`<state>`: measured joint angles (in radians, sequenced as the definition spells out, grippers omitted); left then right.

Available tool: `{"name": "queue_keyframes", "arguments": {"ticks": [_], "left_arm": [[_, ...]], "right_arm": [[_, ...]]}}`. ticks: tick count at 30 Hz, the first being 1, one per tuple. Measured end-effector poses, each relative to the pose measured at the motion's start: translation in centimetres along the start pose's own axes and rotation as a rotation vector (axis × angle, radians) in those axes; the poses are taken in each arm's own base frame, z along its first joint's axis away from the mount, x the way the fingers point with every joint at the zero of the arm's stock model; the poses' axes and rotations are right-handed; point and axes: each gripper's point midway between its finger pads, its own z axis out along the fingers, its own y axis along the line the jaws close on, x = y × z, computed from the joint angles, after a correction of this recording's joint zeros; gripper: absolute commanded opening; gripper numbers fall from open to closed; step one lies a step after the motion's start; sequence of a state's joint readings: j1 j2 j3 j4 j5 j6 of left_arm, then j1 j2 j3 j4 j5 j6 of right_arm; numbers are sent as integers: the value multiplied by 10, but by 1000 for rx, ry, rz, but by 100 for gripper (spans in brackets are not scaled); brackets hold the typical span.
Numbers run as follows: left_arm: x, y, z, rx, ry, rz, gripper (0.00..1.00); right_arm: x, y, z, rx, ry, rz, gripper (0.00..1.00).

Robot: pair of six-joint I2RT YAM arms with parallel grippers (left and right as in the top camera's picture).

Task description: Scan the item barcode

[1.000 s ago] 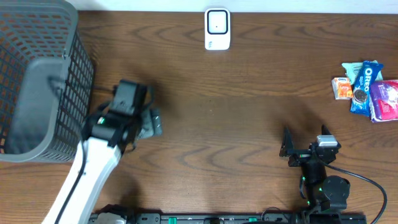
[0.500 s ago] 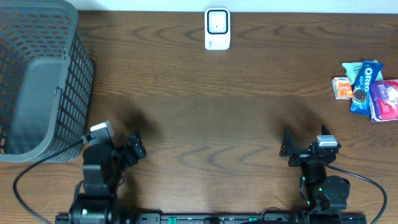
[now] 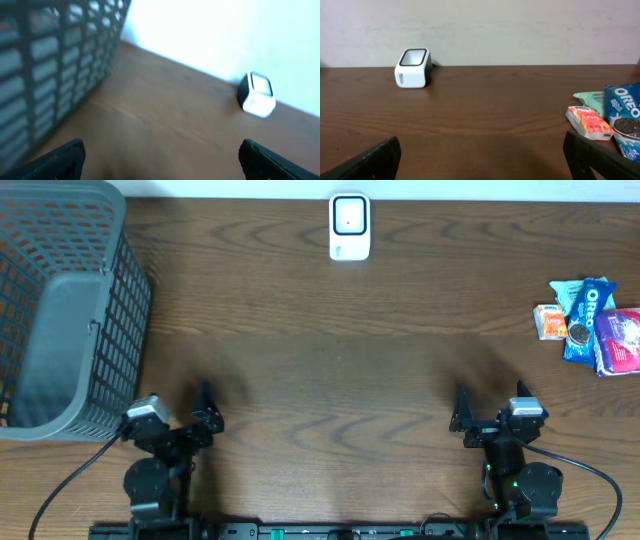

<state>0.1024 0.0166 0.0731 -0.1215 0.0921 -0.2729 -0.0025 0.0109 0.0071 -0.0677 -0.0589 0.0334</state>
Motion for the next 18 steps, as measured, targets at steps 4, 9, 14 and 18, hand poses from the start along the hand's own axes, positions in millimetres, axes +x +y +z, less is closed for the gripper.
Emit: {"name": "queue_keyframes", "arguments": {"ticks": [4,9,14,18], "left_arm": [[-3,1,3,9,-41,16,98],[0,-5,4,48,-41,111,98],[1,-8,4,64,-38,202,98],[1,-9,4,67,-38,233,98]], "right_arm": [[0,0,0,0,0,0,99],[0,0,0,0,0,0,99],[0,0,0,0,0,0,99],[0,0,0,0,0,0,99]]}}
